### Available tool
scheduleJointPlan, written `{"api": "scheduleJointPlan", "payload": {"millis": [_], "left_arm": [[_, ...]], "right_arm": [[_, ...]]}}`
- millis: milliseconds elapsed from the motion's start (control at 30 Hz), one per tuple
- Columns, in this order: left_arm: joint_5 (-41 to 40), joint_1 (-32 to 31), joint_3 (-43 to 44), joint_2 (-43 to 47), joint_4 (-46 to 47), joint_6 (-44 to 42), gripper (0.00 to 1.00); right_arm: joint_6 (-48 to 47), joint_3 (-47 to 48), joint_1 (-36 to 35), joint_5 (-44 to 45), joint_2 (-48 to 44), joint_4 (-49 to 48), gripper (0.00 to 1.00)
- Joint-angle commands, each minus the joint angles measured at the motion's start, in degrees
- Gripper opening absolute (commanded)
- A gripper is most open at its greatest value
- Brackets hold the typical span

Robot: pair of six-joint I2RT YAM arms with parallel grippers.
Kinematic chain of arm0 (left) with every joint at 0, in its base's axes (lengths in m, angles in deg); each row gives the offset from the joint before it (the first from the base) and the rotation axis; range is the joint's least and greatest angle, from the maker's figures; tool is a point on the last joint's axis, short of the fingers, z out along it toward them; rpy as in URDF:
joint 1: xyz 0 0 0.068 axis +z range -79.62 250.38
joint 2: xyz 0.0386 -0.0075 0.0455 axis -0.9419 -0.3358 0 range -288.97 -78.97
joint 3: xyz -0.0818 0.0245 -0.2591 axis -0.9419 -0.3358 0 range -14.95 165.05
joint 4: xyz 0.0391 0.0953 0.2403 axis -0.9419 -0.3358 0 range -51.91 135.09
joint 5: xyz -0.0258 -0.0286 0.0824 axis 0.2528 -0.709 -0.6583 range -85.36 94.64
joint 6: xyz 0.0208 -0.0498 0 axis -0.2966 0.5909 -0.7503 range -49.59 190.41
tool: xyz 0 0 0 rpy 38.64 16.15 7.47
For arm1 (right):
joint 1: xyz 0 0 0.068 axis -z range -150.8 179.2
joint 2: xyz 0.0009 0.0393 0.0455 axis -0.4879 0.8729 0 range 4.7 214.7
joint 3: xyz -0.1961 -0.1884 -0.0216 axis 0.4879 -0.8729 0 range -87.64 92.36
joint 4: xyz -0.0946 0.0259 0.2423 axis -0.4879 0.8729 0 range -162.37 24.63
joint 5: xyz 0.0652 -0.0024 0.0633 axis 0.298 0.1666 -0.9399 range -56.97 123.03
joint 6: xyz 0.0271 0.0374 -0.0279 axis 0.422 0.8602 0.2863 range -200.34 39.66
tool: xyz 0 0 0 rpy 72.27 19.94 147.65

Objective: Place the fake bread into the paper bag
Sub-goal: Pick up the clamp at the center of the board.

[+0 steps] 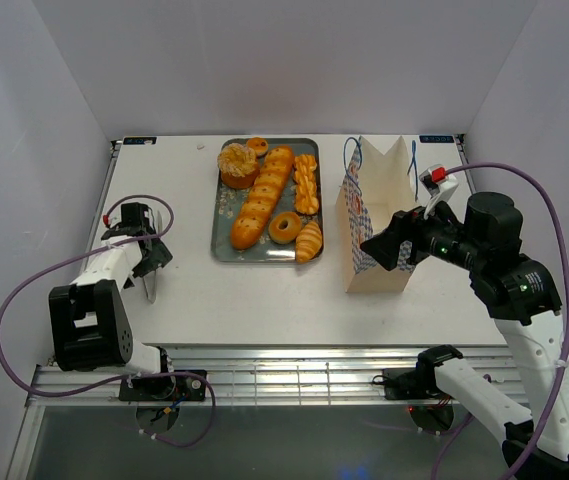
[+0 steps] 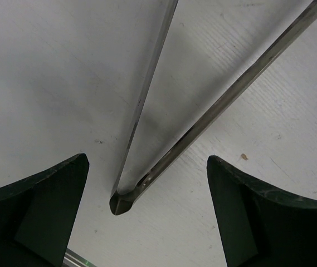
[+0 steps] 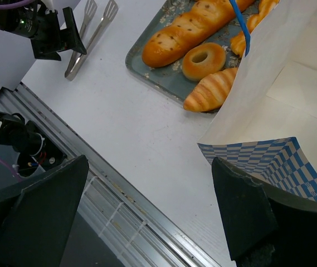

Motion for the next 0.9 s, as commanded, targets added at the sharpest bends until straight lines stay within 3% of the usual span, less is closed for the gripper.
{"api": "scheduleJointPlan", "payload": {"millis": [0, 233, 867], "left_arm": [[-0.1, 0.5, 0.4, -0.1, 3.6, -1.2, 0.98], [0.4, 0.5, -0.6, -0.4, 8.9, -1.2, 0.94], [-1.9, 0.6, -0.3, -7.8, 12.5, -3.8, 0.85]], "right_arm": [[-1.3, 0.6, -0.4, 1.7, -0.7, -1.1, 0.97], [-1.6, 0.0, -0.7, 2.8, -0.8, -1.7, 0.96], [-1.7, 1.9, -1.0, 3.9, -1.3, -0.7, 0.96]]}}
